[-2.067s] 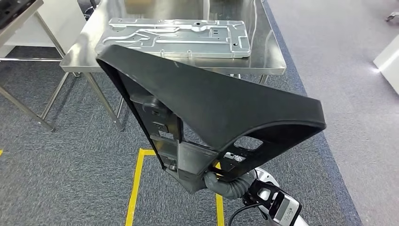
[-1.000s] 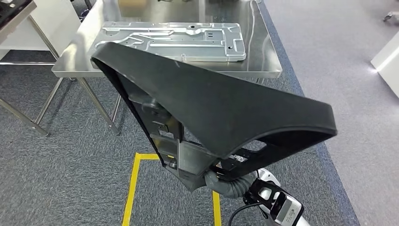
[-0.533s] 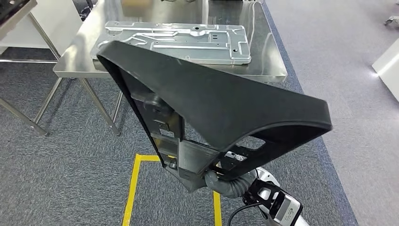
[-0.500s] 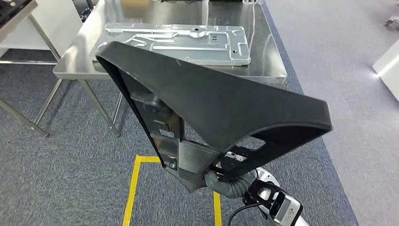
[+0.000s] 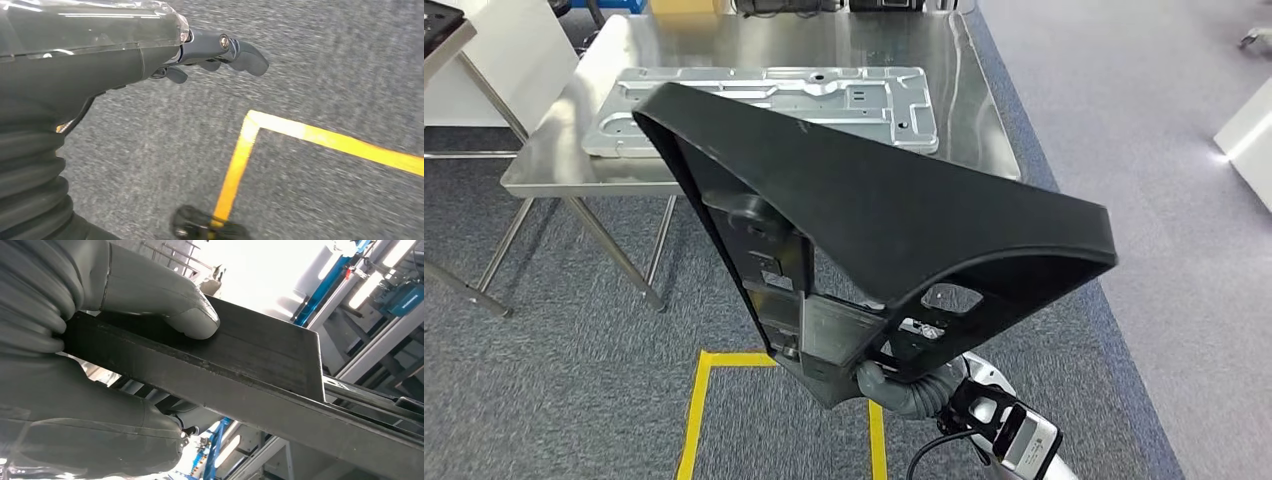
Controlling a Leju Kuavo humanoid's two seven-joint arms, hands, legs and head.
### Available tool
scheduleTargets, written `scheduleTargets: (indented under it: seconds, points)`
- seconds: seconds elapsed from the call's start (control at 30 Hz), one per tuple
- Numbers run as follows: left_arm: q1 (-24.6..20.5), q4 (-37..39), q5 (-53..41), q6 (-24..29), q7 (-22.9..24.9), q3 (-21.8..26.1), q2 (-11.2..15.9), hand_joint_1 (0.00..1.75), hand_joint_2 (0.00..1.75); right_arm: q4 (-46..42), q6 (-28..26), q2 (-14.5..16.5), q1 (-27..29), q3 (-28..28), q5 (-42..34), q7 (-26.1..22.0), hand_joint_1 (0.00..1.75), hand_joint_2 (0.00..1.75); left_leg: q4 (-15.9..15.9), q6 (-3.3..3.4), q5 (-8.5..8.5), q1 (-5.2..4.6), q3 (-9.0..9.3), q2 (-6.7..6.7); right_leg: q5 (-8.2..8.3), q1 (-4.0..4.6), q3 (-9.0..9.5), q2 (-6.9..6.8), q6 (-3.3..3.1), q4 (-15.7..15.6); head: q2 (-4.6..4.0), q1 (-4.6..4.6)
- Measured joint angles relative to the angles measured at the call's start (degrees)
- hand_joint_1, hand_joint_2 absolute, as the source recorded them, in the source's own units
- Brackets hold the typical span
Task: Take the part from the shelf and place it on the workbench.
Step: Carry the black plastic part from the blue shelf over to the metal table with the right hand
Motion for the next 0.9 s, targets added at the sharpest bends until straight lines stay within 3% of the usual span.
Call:
scheduleTargets:
  seconds: [0.07,0.17,0.23,0.3,0.37,0.4,0.43,0.47,0.5,0.57,0.7,0.77,0.83,0.9]
  points:
    - [0.0,0.0,0.0,0.0,0.0,0.0,0.0,0.0,1.75,0.1,0.0,0.1,0.0,0.0,0.0,0.0,1.75,1.75,-3.0,0.63,-0.2,-0.43,1.44,-0.01,-0.76,0.02,0.65,0.06,0.6,-0.1,0.0,0.0]
    - [0.0,0.0,0.0,0.0,0.0,0.0,0.0,0.0,1.75,0.1,0.0,0.1,0.0,0.0,0.0,0.0,1.75,1.75,-4.8,1.36,-1.25,-0.28,3.0,-0.18,-0.14,-0.04,0.43,-0.03,1.6,1.5,0.0,0.0]
    - [-0.1,0.0,0.0,0.0,0.0,0.0,-0.1,0.0,1.75,0.1,0.0,0.1,0.0,0.0,-0.1,0.0,1.75,1.75,-5.6,1.88,-1.76,0.01,4.58,-0.26,-0.4,-0.23,-2.57,-0.12,2.2,6.7,0.0,0.01]
    - [-0.1,0.0,0.0,0.0,0.0,0.0,-0.1,0.0,1.75,0.2,0.0,0.1,0.0,0.0,-0.1,0.0,1.75,1.75,-6.0,2.14,-2.62,0.08,5.77,-0.27,-2.86,-0.66,-7.65,-0.18,2.77,13.5,0.0,0.02]
    - [0.0,0.0,0.0,0.0,0.0,0.0,-0.1,0.0,1.75,0.3,0.0,0.1,0.3,0.0,-0.1,0.0,1.75,1.75,-6.0,2.08,-3.7,0.11,7.01,-0.36,-4.97,-1.09,-11.53,-0.22,3.29,16.5,0.0,0.02]
    - [0.0,0.0,0.0,0.0,0.0,0.0,-0.2,0.0,1.75,0.4,0.0,0.1,0.4,0.0,-0.1,0.0,1.75,1.75,-6.0,1.97,-4.33,0.14,7.8,-0.41,-4.55,-1.24,-12.29,-0.26,3.5,15.6,0.0,0.02]
    - [0.0,0.0,0.0,0.0,0.0,0.0,-0.3,0.0,1.75,0.4,0.0,0.1,0.6,-0.1,0.0,0.0,1.75,1.75,-6.0,1.82,-5.0,0.2,8.71,-0.47,-2.79,-1.33,-12.18,-0.32,3.64,13.0,0.0,0.02]
    - [0.0,0.0,0.0,0.0,-0.1,0.0,-0.3,0.0,1.75,0.4,-0.1,0.1,0.9,-0.1,0.2,0.0,1.75,1.75,-6.0,1.61,-5.72,0.25,9.62,-0.52,0.4,-1.37,-11.5,-0.39,3.65,9.2,0.0,0.02]
    - [0.0,0.0,0.0,0.0,-0.2,0.0,-0.4,0.0,1.75,0.4,-0.2,0.1,1.4,-0.2,0.6,0.0,1.75,1.75,-6.0,1.33,-6.41,0.28,10.55,-0.57,3.5,-1.29,-10.85,-0.45,3.42,6.0,0.0,0.02]
    - [0.0,0.0,0.2,0.0,-0.5,0.1,-0.5,0.0,1.75,0.5,-0.7,0.1,2.5,-0.3,2.0,0.0,1.75,1.75,-6.2,0.56,-7.56,0.28,11.47,-0.77,6.97,-0.93,-10.17,-0.47,2.48,2.2,0.0,0.09]
    - [0.0,0.0,0.6,0.1,-0.9,0.4,-0.7,0.0,1.75,0.4,-1.4,0.3,3.8,-0.4,4.8,0.0,1.75,1.75,-4.3,-0.75,-8.02,0.28,11.83,-0.77,6.25,-0.82,-8.79,-0.68,0.4,1.5,0.0,0.16]
    - [0.0,0.0,0.7,0.0,-1.0,0.4,-0.8,0.0,1.75,0.4,-1.6,0.4,3.7,-0.4,5.8,0.1,1.75,1.75,1.3,-1.0,-9.0,0.4,8.93,-0.66,5.43,-0.78,-7.29,-1.12,-0.33,1.0,0.0,0.15]
    - [0.0,0.0,0.7,-0.1,-1.0,0.5,-0.8,0.0,1.75,0.4,-1.8,0.4,3.7,-0.5,6.3,0.2,1.75,1.75,8.4,-1.27,-11.87,0.39,3.99,-0.64,4.38,-0.57,-6.16,-1.42,-0.72,0.9,0.0,0.15]
    - [0.3,0.0,0.7,-0.3,-1.0,0.6,-0.8,0.0,1.75,0.4,-1.9,0.4,3.8,-0.6,6.4,0.3,1.75,1.75,10.7,-1.33,-13.36,0.39,0.61,-0.64,3.18,-0.36,-4.78,-1.46,-0.82,0.9,0.0,0.15]
